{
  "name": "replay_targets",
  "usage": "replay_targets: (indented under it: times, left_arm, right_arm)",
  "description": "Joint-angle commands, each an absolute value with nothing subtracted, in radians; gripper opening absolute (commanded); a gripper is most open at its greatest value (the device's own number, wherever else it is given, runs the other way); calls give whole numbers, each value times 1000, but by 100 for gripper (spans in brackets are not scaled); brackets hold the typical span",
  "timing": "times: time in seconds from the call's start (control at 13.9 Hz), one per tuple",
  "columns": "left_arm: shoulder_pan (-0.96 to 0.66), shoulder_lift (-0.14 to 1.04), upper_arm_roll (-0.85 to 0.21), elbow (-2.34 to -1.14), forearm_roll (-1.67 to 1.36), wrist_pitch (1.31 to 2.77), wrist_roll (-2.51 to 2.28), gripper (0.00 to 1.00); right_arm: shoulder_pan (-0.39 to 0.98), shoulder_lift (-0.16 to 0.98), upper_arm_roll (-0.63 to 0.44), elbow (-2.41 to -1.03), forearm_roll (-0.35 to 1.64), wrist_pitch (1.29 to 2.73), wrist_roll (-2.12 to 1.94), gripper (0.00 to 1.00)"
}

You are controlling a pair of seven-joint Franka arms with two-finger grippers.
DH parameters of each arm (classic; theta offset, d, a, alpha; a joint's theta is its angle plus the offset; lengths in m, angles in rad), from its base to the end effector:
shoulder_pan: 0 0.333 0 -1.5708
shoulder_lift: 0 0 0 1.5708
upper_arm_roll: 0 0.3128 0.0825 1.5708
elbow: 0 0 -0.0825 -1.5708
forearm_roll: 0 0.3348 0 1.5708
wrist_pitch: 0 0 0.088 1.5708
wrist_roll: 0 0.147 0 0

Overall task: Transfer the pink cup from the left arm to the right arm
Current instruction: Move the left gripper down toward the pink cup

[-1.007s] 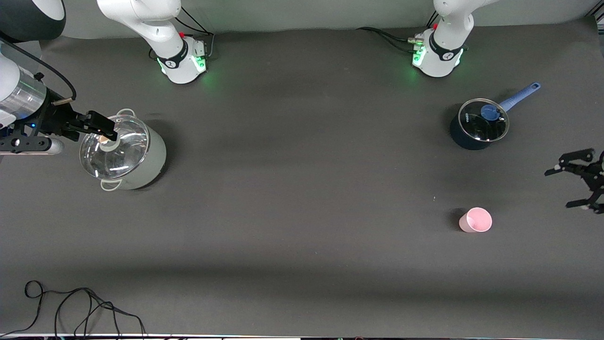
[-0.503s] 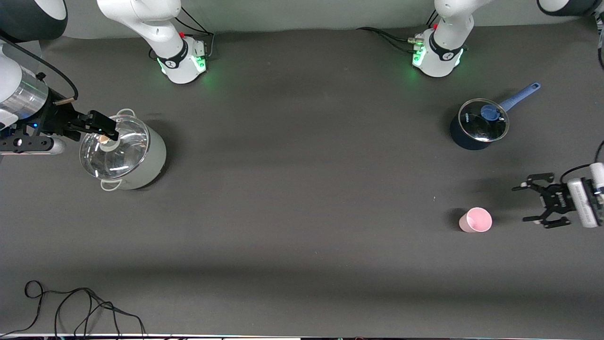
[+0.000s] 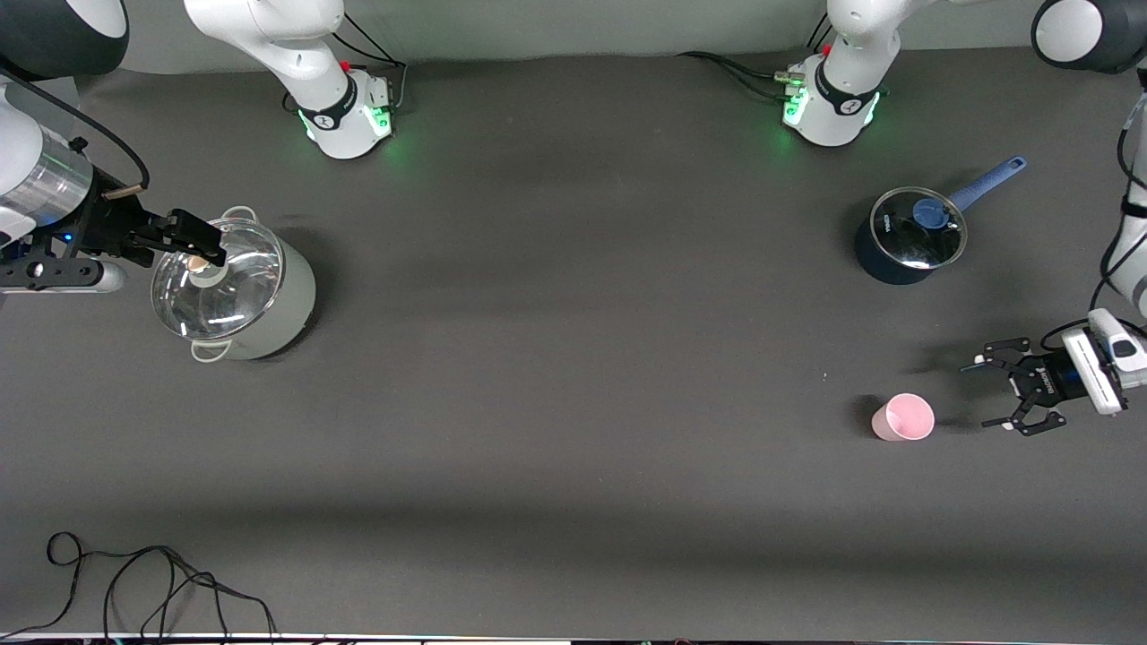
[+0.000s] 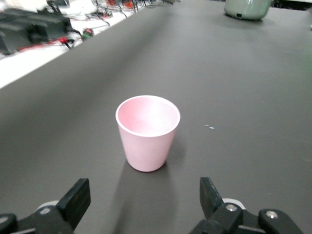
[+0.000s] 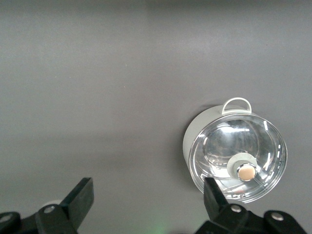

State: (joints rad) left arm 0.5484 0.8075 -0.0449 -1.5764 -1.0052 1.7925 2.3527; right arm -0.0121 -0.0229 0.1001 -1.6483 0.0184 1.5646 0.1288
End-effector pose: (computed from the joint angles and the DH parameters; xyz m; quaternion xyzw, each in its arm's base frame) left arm 0.5811 0.2042 0.1754 0.6911 -0.5182 0.3932 0.3151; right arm 0.4909 0.0465 0.5596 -0.9993 0.0207 0.0311 0.0047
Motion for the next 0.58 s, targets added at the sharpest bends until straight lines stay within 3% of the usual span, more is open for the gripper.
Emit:
replay_targets:
  times: [0.0, 0.5]
  left_arm:
    - [557, 863, -51, -1598, -1132, 1809, 2509, 100]
    - [540, 907, -54, -1652, -1245, 1827, 2586, 100]
  right_arm:
    - [-5, -20, 100, -1637, 3, 1551, 132, 100]
    - [-6, -20, 100, -1637, 3, 1551, 132, 100]
